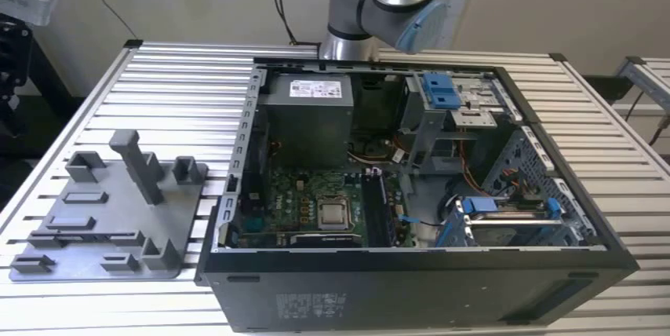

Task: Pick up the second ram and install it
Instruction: 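Pick up the second ram and move it above second insertion slot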

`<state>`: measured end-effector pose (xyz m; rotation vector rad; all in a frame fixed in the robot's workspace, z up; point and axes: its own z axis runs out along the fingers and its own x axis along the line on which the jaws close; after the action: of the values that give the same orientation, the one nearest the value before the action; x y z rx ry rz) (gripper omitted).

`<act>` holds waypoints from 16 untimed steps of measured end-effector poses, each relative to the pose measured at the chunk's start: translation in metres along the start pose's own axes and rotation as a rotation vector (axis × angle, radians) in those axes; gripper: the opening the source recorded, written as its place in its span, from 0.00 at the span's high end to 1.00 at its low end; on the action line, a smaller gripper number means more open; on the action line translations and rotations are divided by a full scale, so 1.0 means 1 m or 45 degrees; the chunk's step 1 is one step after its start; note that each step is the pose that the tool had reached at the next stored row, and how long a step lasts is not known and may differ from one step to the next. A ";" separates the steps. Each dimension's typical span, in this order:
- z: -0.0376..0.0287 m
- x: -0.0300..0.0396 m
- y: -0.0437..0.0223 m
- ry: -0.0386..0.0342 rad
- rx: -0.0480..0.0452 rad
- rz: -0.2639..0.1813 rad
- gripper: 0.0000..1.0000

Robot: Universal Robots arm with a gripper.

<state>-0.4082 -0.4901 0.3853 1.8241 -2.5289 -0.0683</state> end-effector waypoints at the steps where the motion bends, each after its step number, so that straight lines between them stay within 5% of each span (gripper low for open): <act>1: 0.0000 0.0000 0.0000 0.0012 0.000 -0.024 0.89; 16: 0.0012 0.0000 -0.0001 0.0162 0.004 -0.367 0.89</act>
<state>-0.4082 -0.4901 0.3841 2.1672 -2.2396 -0.0570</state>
